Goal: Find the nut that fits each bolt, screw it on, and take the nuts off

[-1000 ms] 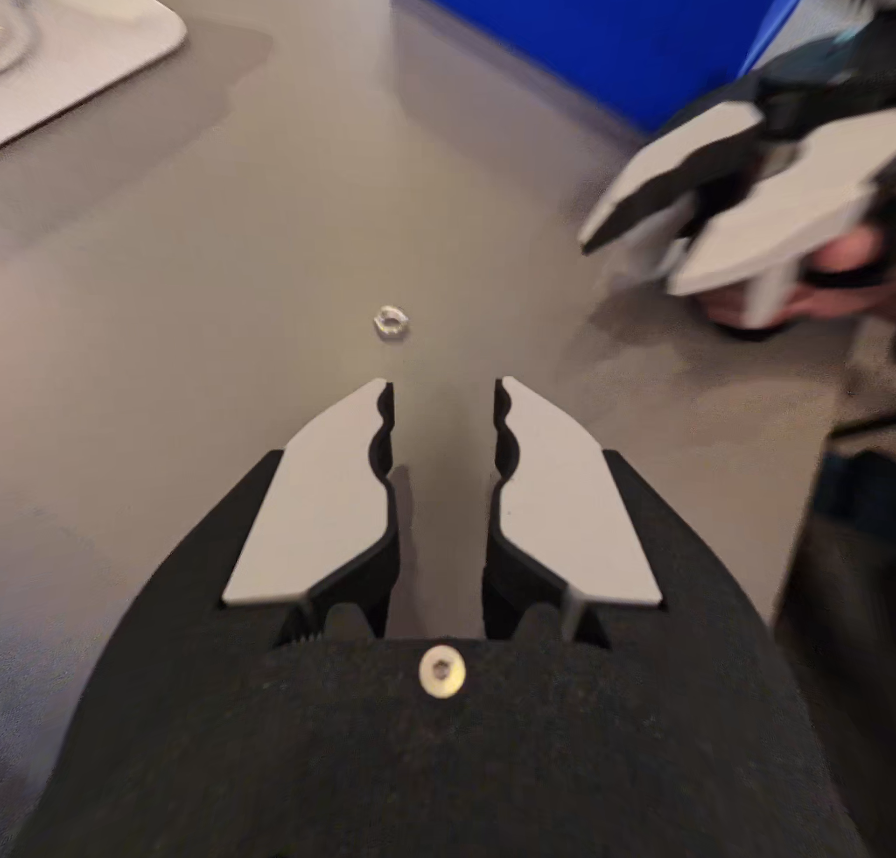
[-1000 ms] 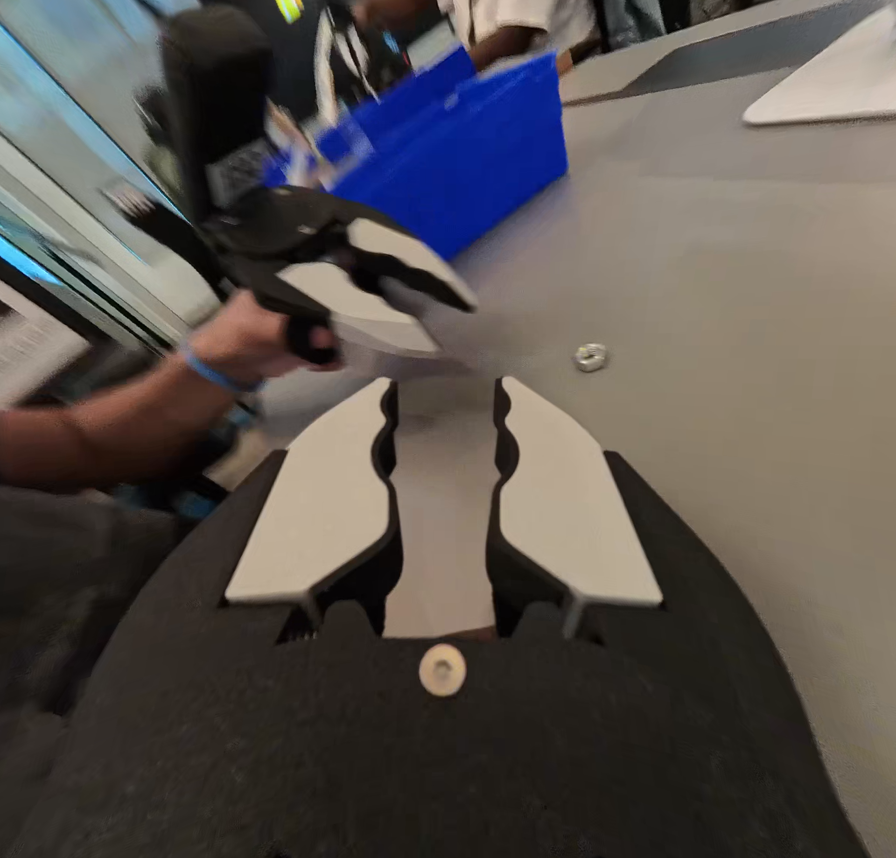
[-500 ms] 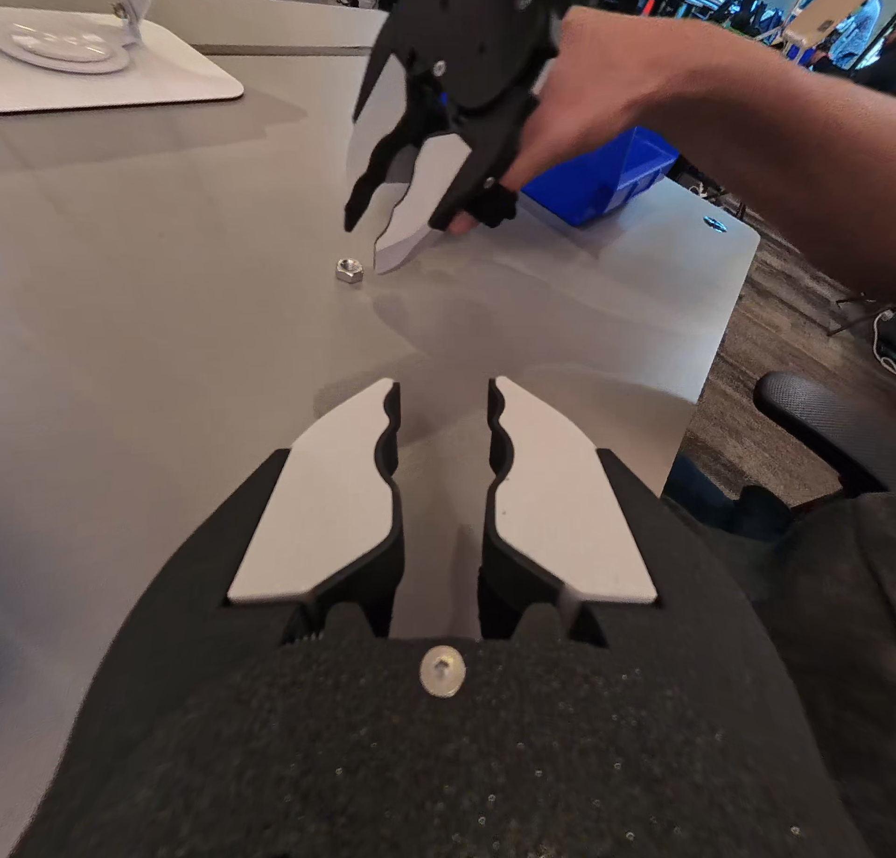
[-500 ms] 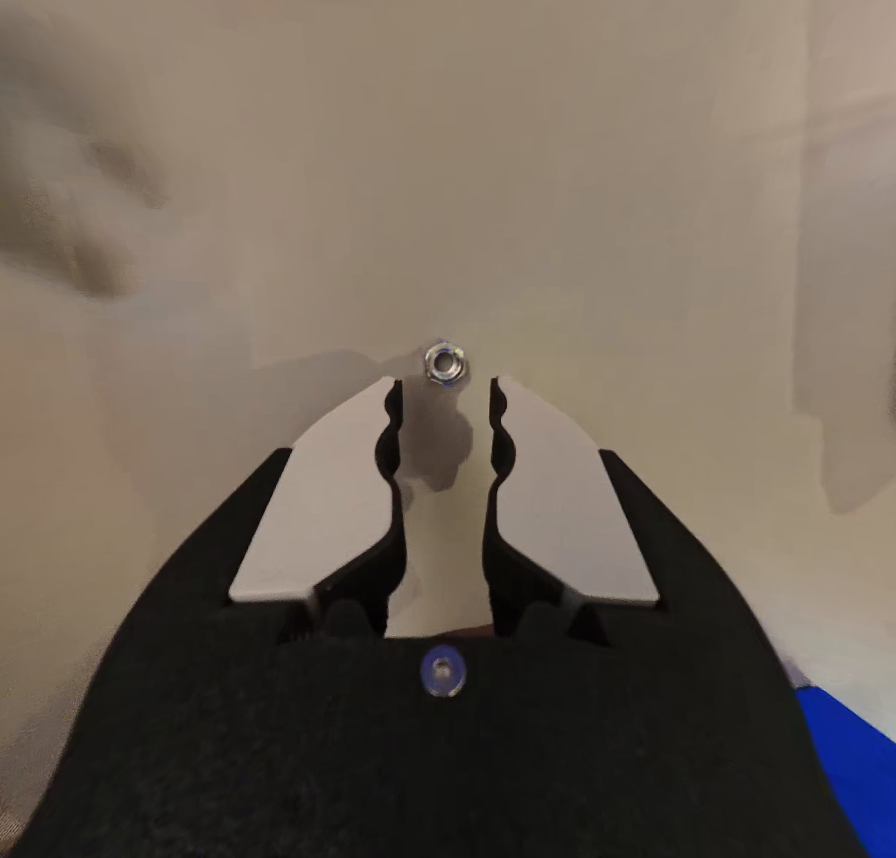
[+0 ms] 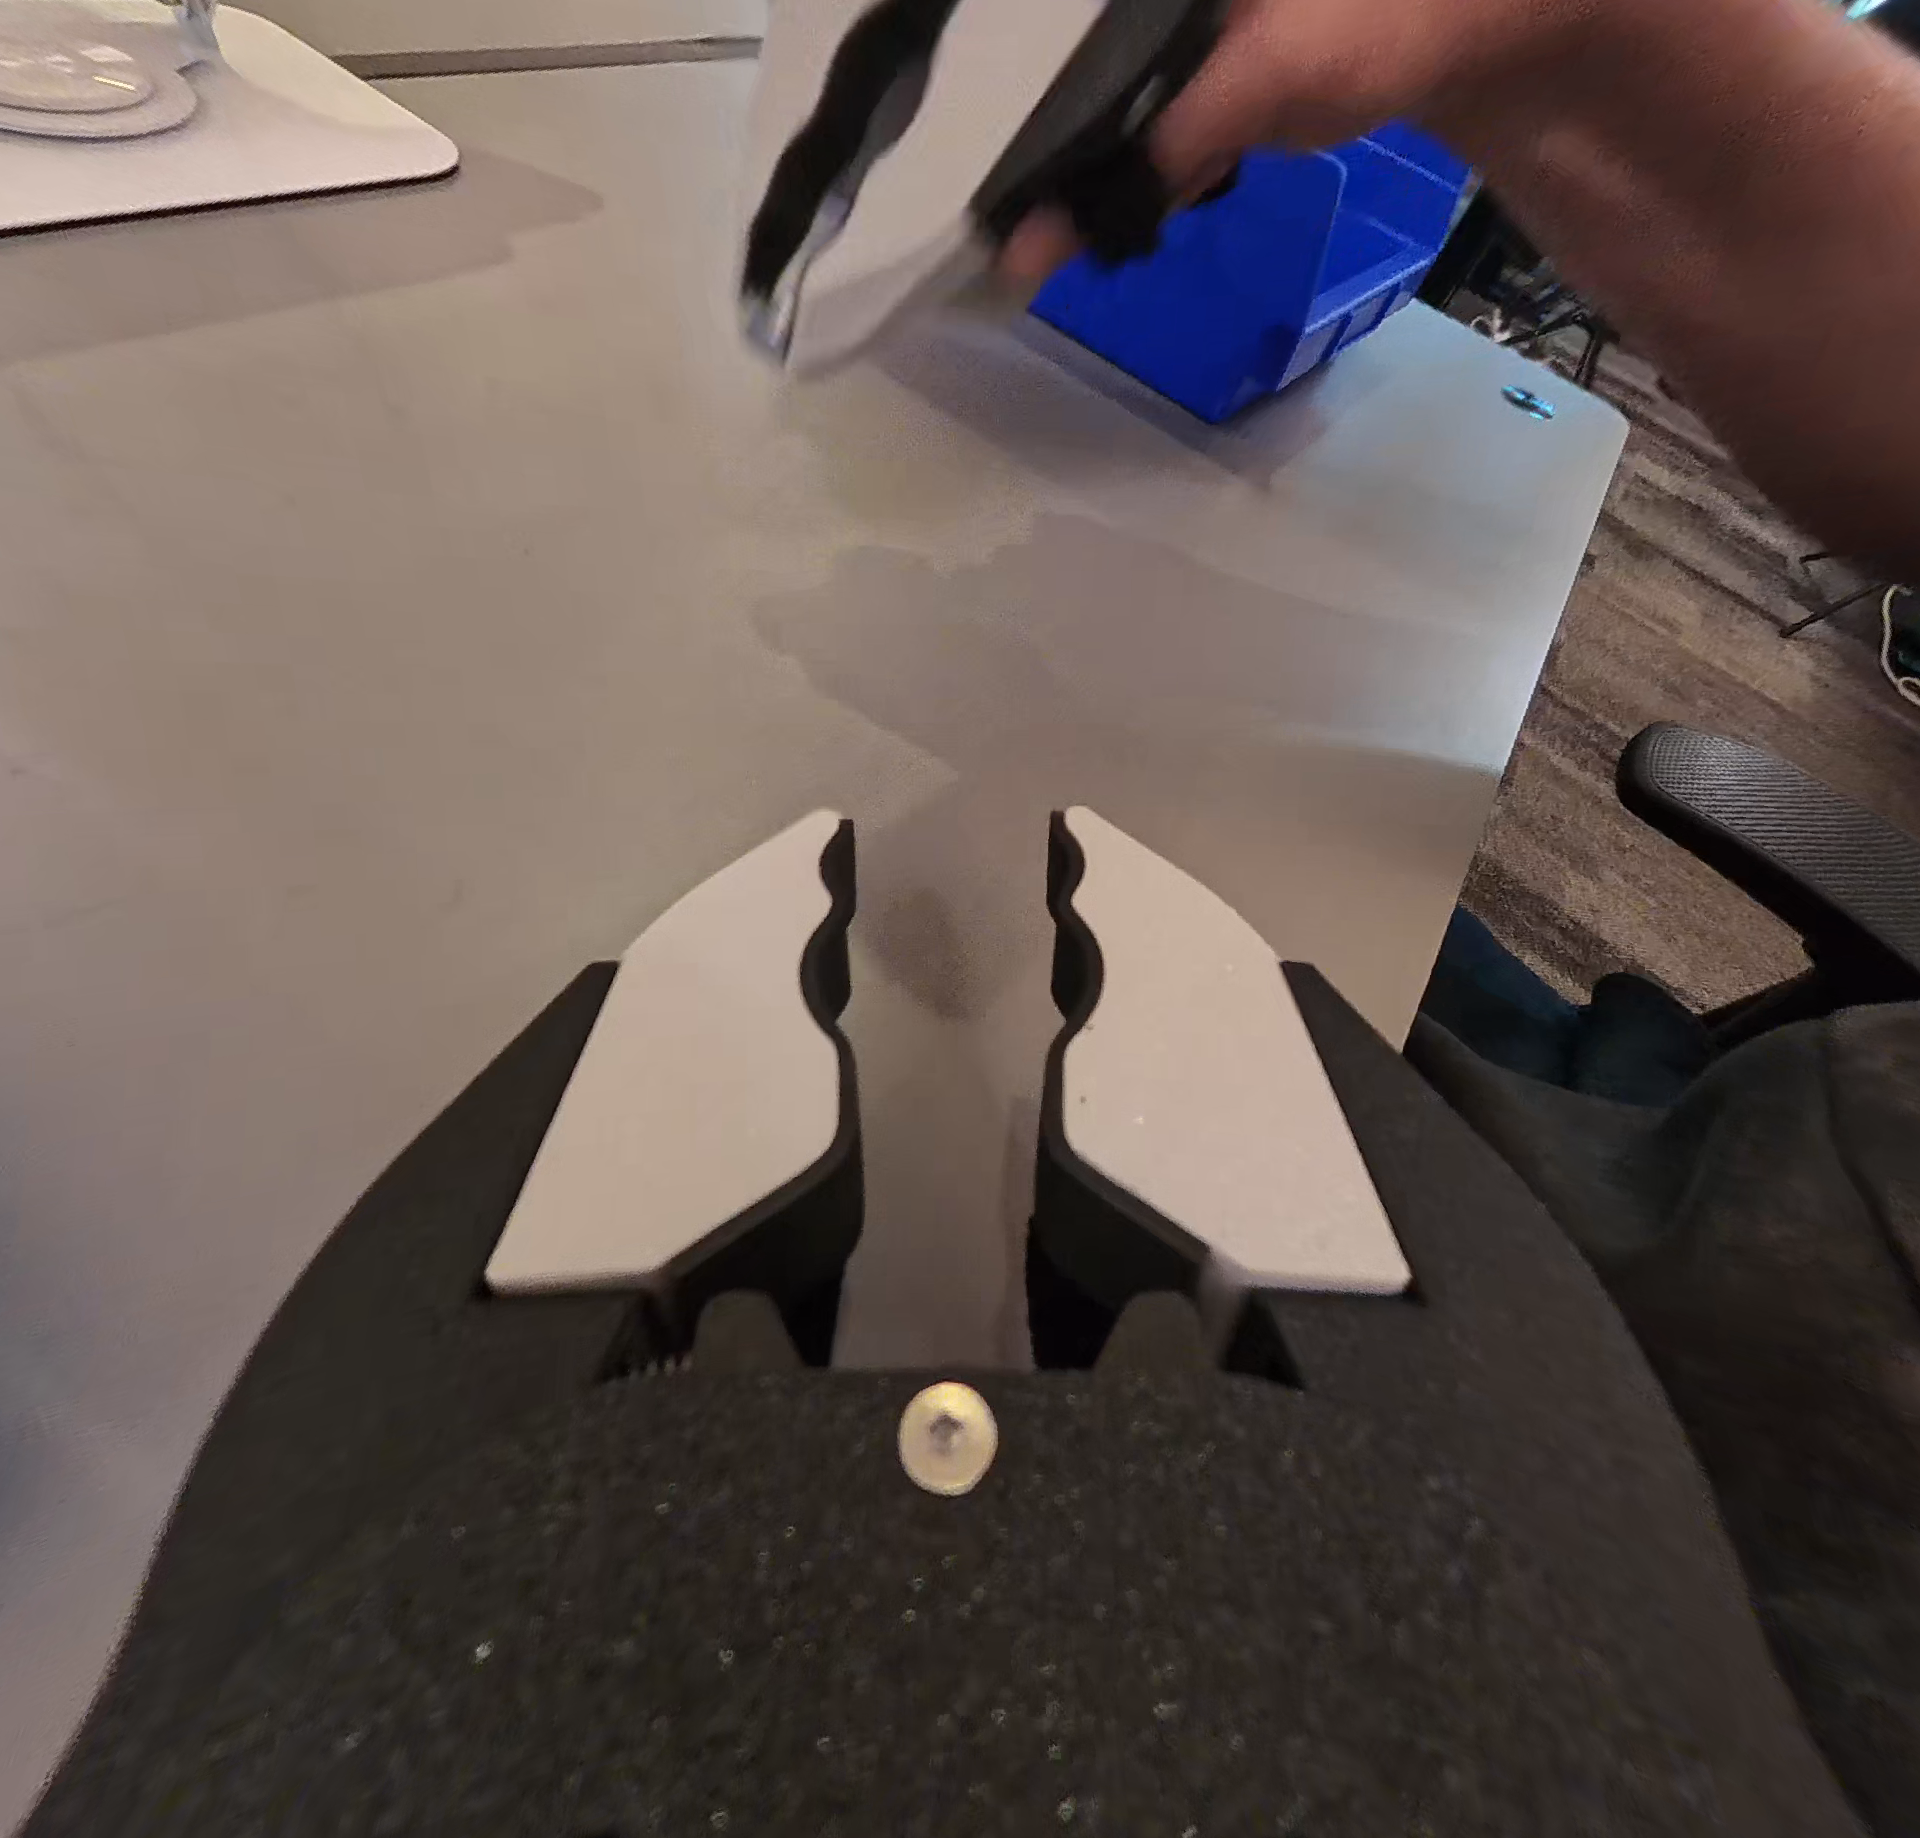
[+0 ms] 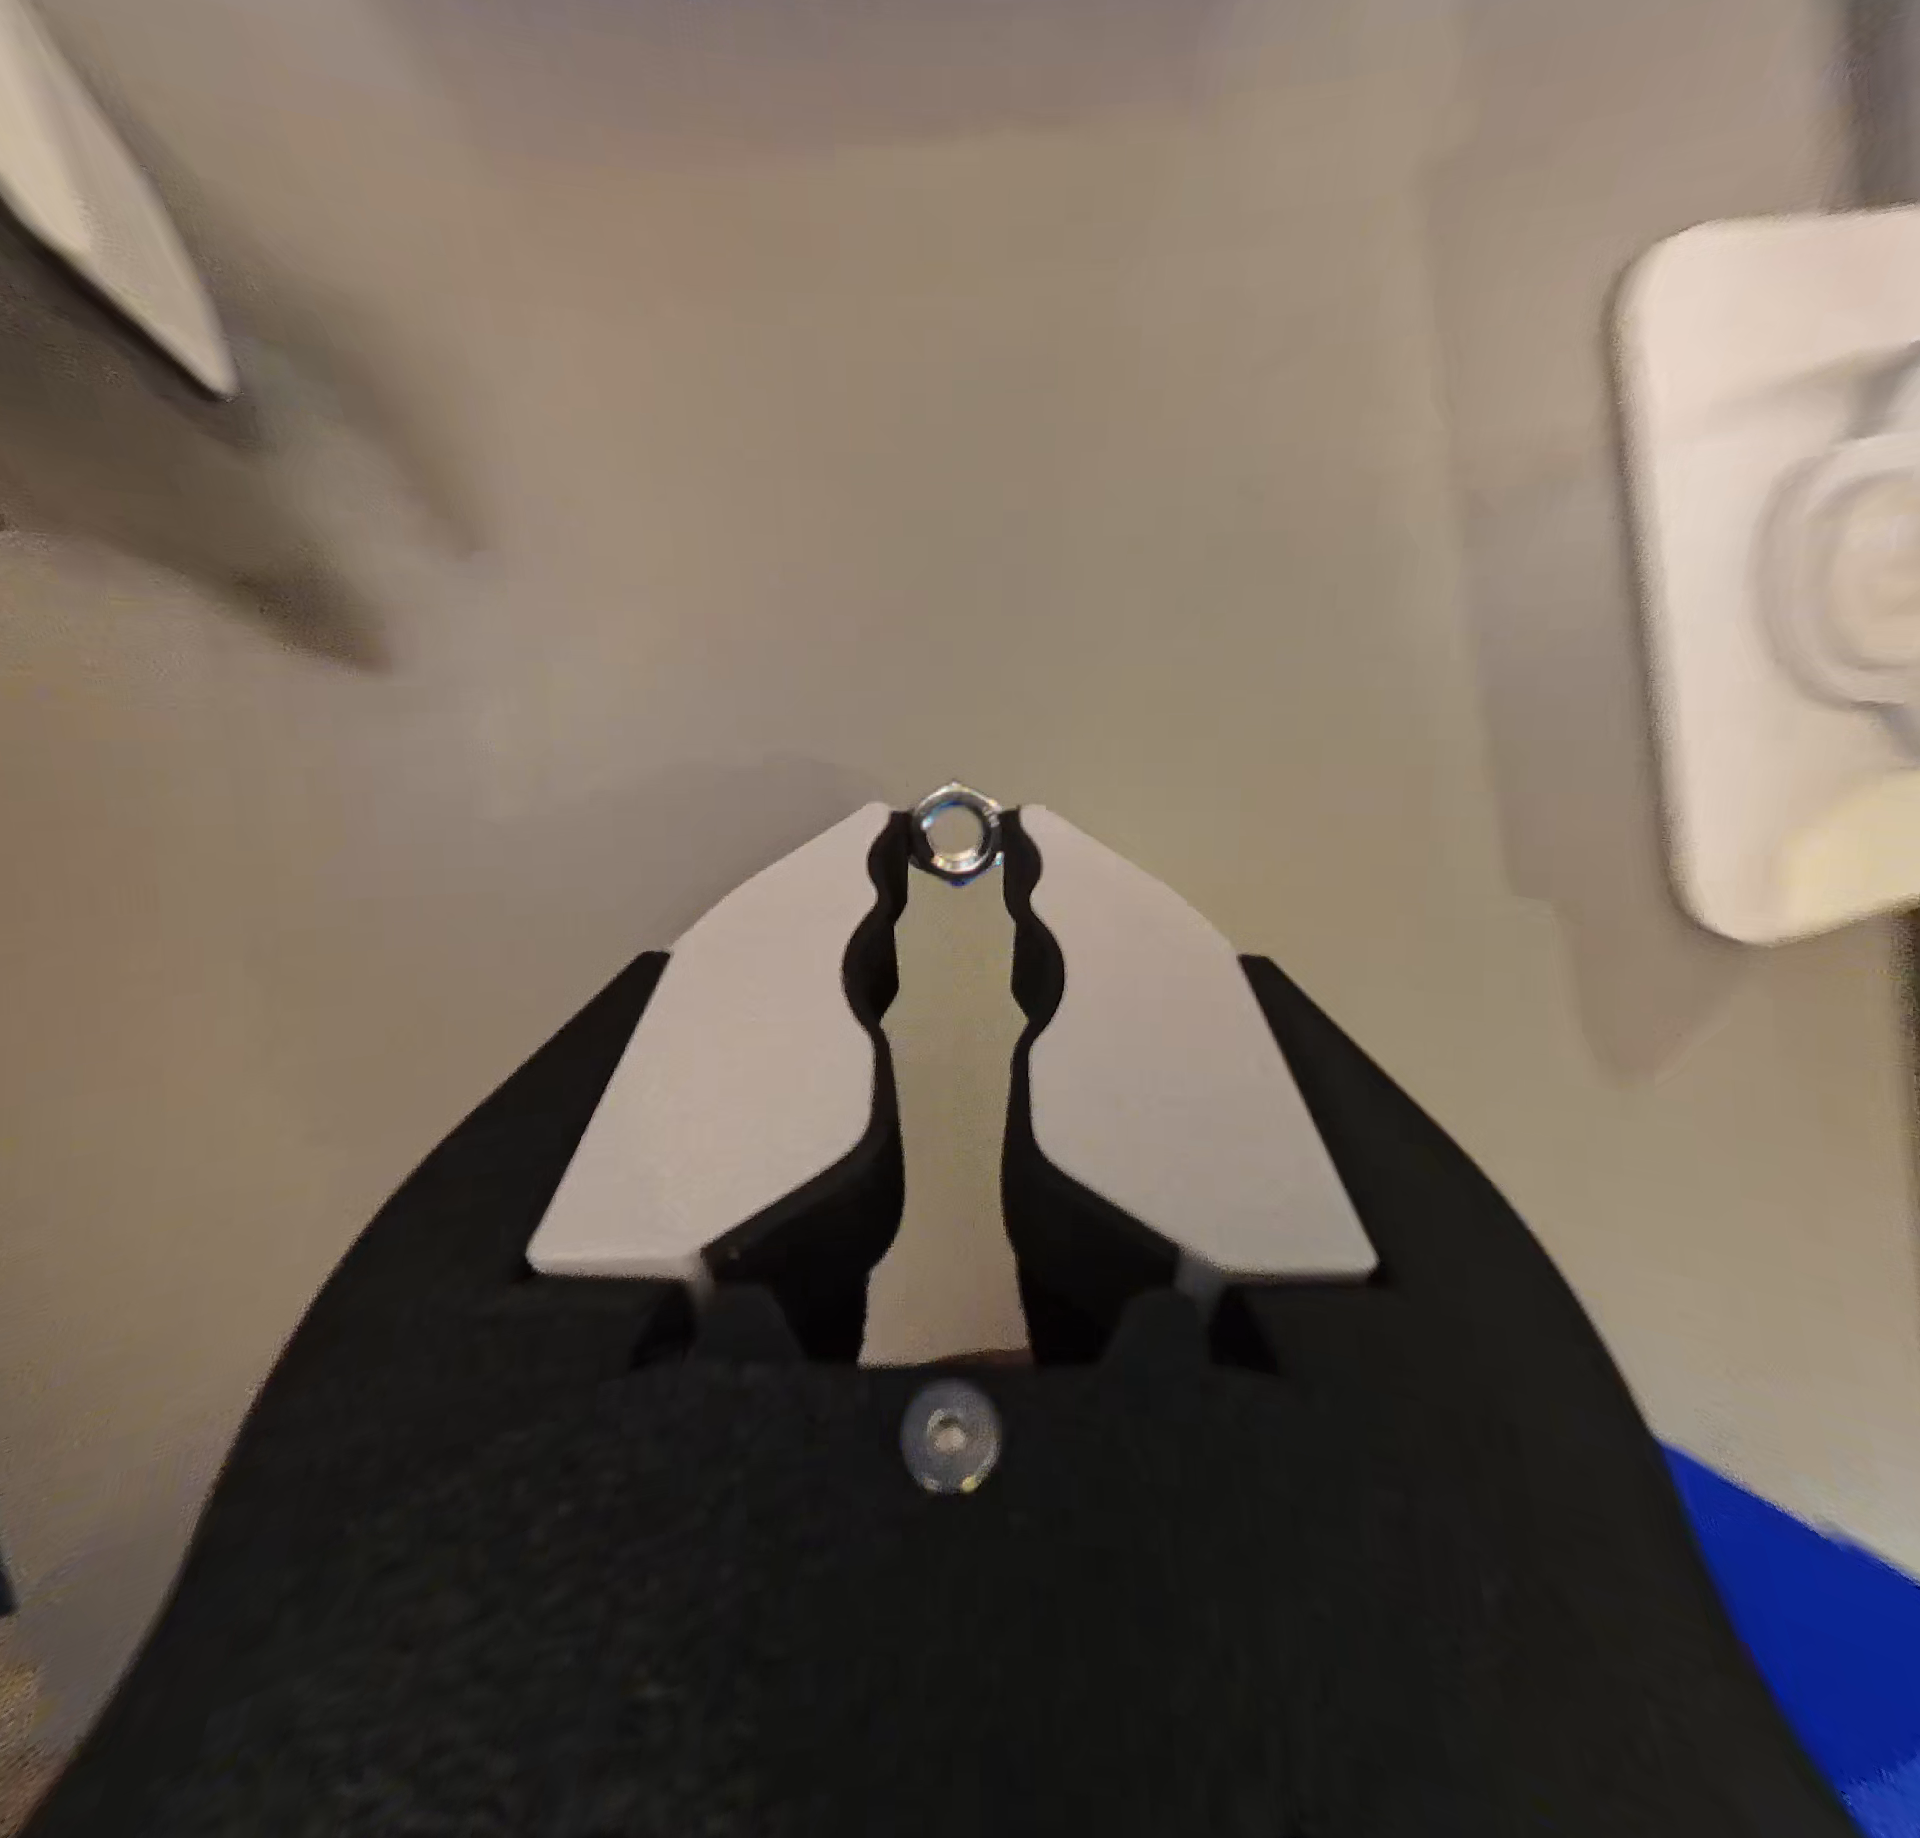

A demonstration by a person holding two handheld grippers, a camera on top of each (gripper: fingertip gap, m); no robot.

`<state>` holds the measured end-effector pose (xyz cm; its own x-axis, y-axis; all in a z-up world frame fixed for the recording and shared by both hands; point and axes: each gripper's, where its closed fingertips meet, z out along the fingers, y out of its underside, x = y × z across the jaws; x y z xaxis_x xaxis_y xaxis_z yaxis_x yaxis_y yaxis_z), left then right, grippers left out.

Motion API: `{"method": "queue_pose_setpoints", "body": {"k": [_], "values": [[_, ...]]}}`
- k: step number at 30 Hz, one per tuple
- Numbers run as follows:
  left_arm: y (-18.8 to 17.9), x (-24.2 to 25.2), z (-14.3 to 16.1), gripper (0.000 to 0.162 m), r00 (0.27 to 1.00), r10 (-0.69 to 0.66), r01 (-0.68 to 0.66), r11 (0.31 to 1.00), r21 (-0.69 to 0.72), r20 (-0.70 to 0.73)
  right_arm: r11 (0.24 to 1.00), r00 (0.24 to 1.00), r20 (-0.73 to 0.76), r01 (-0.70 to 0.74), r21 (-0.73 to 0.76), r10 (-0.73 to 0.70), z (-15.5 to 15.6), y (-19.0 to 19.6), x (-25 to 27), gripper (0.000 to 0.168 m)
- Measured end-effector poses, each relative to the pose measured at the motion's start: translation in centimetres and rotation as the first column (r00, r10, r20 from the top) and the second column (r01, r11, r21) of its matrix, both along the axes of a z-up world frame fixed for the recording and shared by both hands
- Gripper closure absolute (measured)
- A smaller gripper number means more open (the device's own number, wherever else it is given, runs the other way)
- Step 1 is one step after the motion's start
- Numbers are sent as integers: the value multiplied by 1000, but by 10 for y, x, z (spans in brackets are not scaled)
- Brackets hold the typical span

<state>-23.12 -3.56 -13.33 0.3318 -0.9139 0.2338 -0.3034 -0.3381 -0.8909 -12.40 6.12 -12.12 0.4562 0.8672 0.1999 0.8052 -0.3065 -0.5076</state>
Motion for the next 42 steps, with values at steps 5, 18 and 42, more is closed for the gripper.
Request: {"method": "queue_pose_setpoints", "body": {"k": [5, 18, 42], "values": [[5, -5, 0, 127, 1000, 17, -17, 999, 33, -14, 962, 978, 96, 162, 219, -186, 108, -21, 109, 151], [0, 13, -4, 128, 998, -10, 17, 994, 108, -64, 648, 667, 147, 745, -156, -731, -20, -53, 346, 150], [1, 14, 3, 127, 1000, -26, 26, 996, 84, -6, 623, 546, -526, 781, 37, -652, 70, -79, 264, 136]]}}
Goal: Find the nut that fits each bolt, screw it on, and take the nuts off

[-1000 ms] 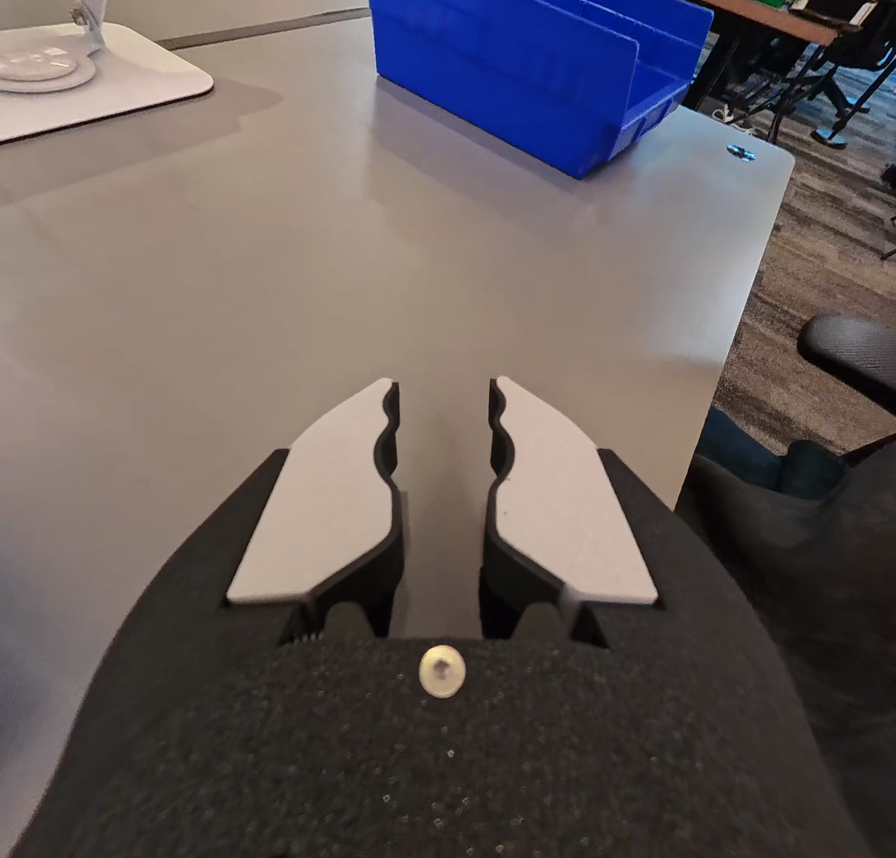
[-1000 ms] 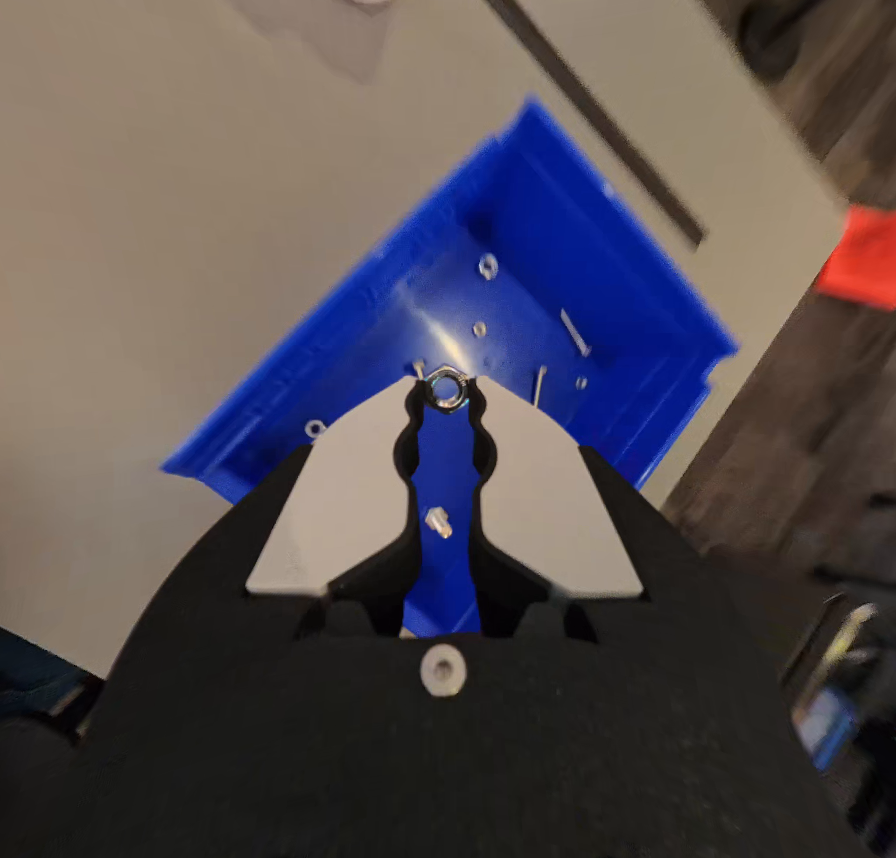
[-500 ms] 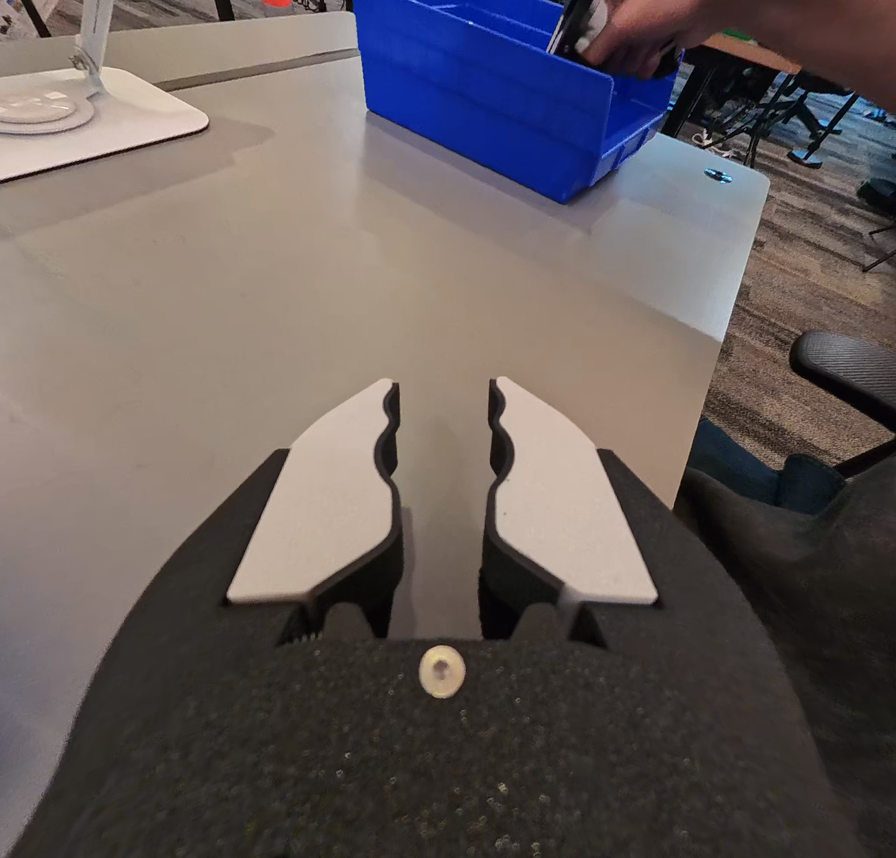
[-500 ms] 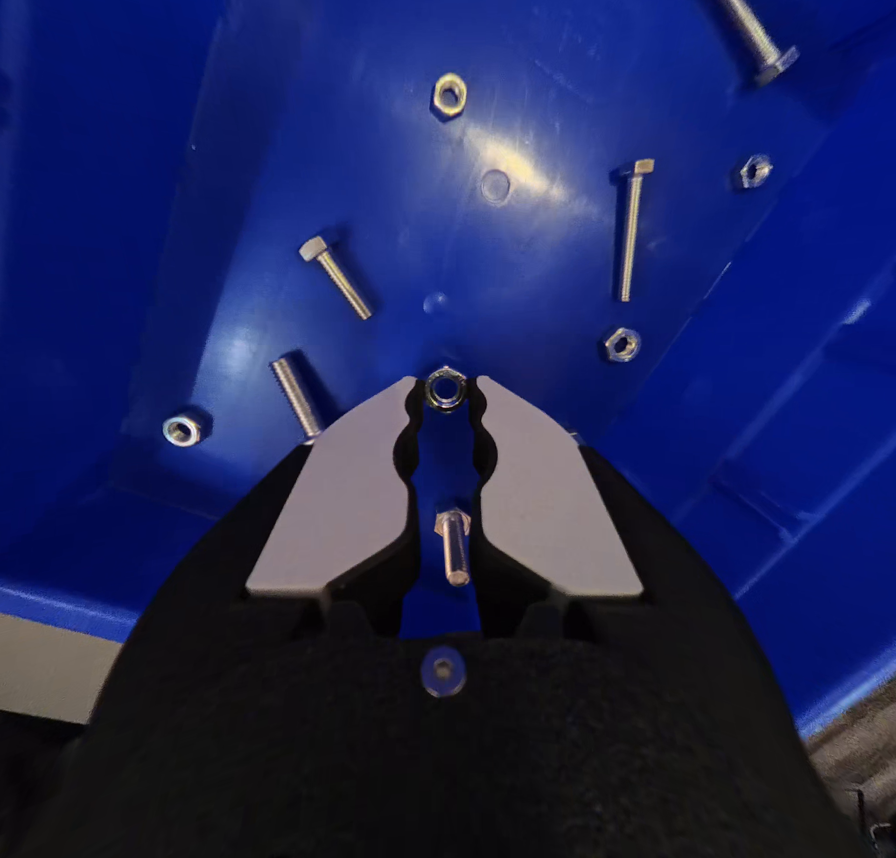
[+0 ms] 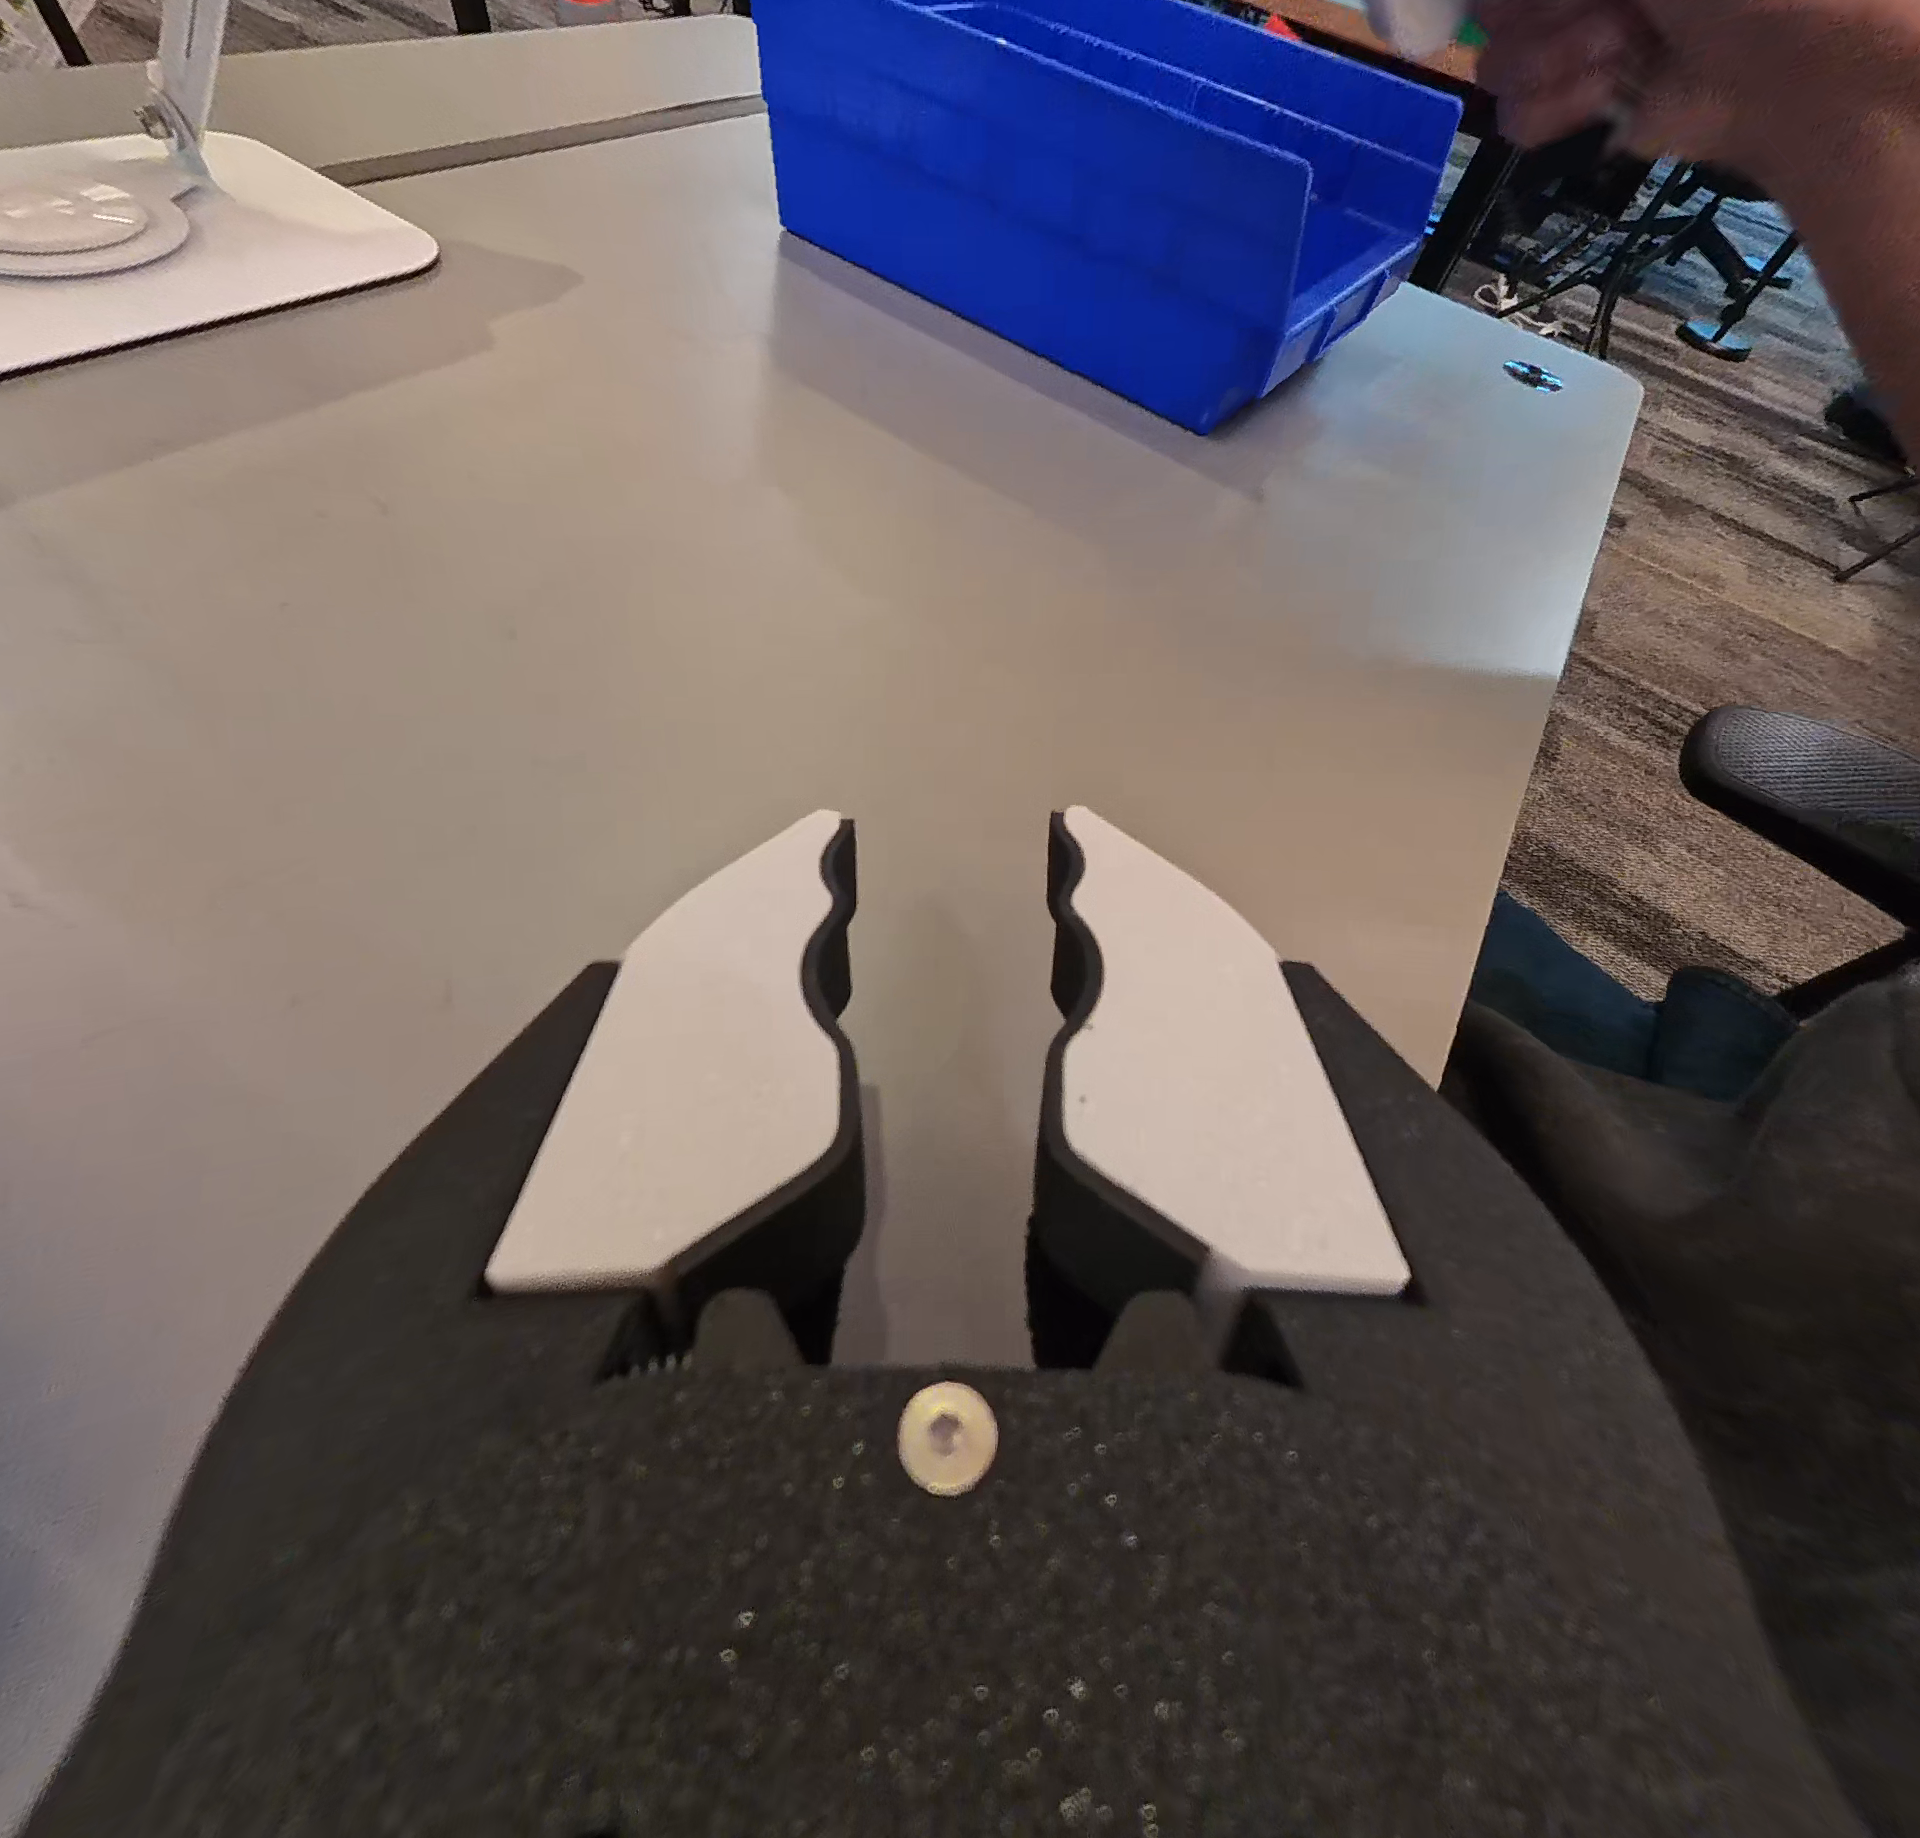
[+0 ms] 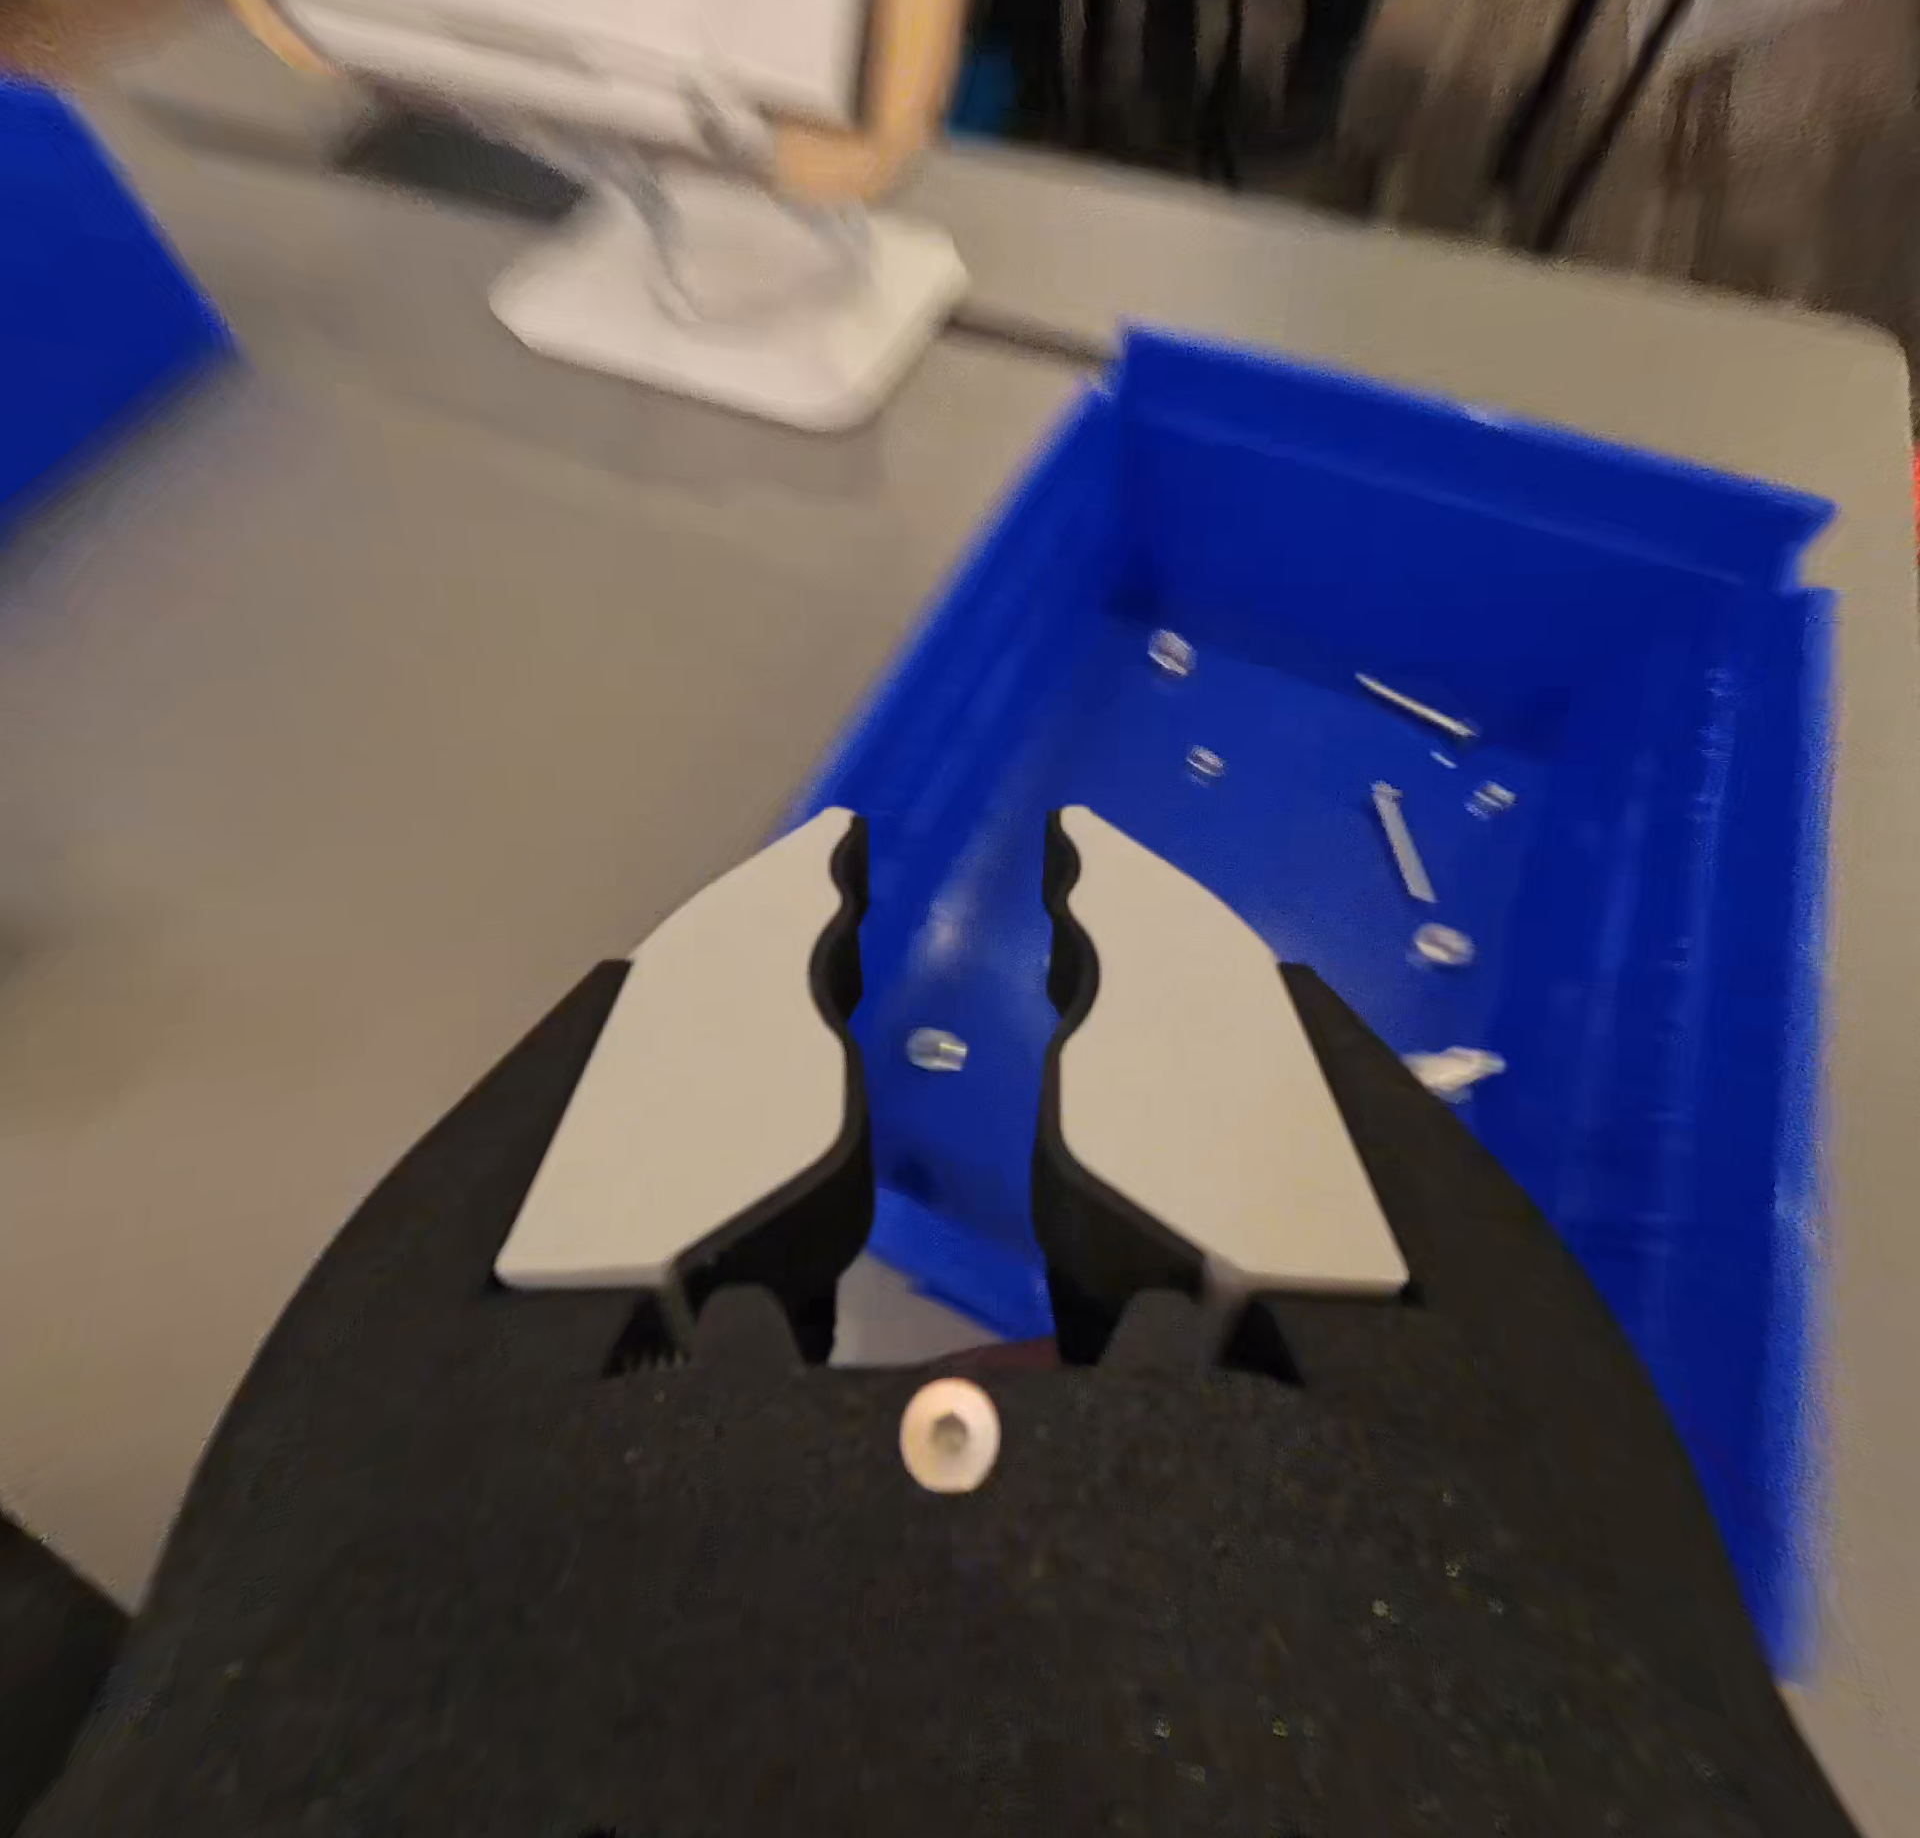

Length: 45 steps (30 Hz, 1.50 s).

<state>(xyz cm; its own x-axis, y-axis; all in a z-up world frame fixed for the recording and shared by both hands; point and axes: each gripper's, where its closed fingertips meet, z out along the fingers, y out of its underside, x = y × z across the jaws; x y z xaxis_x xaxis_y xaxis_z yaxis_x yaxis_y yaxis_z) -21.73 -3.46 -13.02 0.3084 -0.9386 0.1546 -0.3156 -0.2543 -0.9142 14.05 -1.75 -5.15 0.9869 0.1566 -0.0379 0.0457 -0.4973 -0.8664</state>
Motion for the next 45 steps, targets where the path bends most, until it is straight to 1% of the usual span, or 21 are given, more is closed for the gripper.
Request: {"method": "queue_pose_setpoints", "body": {"k": [2, 4, 6, 8, 11, 13, 18, 20, 22, 23, 25, 28, 29, 31, 34, 36, 37, 38, 39, 42, 45], "values": [[1, -1, 1, 128, 1000, 9, -9, 1000, 7, 8, 984, 991, -124, -29, 175, 51, -3, -28, -43, 140], [2, -2, 2, 128, 1000, 19, -20, 1000, 15, 12, 965, 973, -205, -48, 259, 103, -25, -49, -79, 140], [5, -2, 2, 127, 999, 42, -42, 999, 19, 7, 958, 985, -147, -41, 284, 86, -49, -63, -95, 140], [8, -3, -1, 126, 998, 65, -64, 998, 22, -11, 960, 994, -90, -30, 279, 58, -59, -71, -101, 142], [14, -2, -1, 125, 994, 112, -111, 993, 45, -19, 943, 985, -135, -61, 327, 110, -49, -78, -118, 141], [16, -3, 0, 125, 991, 132, -131, 989, 61, -17, 945, 981, -132, -94, 314, 141, -52, -80, -129, 141], [18, 2, 9, 125, 980, 196, -196, 972, 132, 15, 945, 993, -9, -106, 308, 114, -55, -82, -129, 143], [6, 27, 15, 116, 984, 174, -175, 980, 92, 27, 950, 998, 65, -27, 311, 7, -52, -82, -104, 144], [-14, 71, 13, 109, 990, 138, -137, 990, 40, -16, 937, 985, 98, 105, 334, -145, -47, -88, -61, 145], [-28, 101, 11, 102, 996, 92, -92, 996, 8, -18, 920, 969, 98, 179, 350, -225, -44, -93, -37, 145], [-49, 162, 6, 101, 998, 52, -52, 999, -2, -24, 868, 926, 77, 314, 385, -369, -42, -107, 11, 144], [-47, 244, -3, 93, 992, 106, -98, 989, 115, -66, 803, 869, 15, 451, 390, -495, -47, -127, 62, 137], [-41, 264, -2, 93, 987, 145, -137, 983, 122, -62, 785, 856, -8, 478, 395, -517, -45, -132, 71, 136], [-30, 295, 4, 94, 978, 207, -205, 977, 54, -29, 758, 831, -23, 517, 396, -555, -45, -141, 84, 136], [-7, 318, 3, 106, 956, 288, -289, 957, -3, -57, 743, 816, -36, 543, 391, -577, -46, -145, 90, 136], [2, 326, -6, 112, 954, 284, -287, 957, -30, -92, 753, 813, -24, 550, 361, -582, -50, -142, 91, 134], [5, 326, -6, 119, 954, 285, -291, 955, -54, -88, 762, 813, -13, 551, 340, -582, -53, -140, 92, 133], [10, 323, -6, 134, 946, 310, -317, 947, -61, -95, 770, 814, -4, 551, 322, -581, -56, -138, 92, 133], [16, 316, -6, 141, 930, 350, -357, 933, -45, -115, 775, 814, 3, 552, 307, -581, -58, -136, 92, 132], [33, 294, -5, 153, 884, 443, -444, 896, 31, -149, 790, 825, 4, 540, 289, -565, -60, -129, 87, 132], [42, 271, 2, 160, 846, 524, -523, 851, 34, -99, 823, 851, -13, 512, 248, -525, -65, -116, 69, 131]]}}
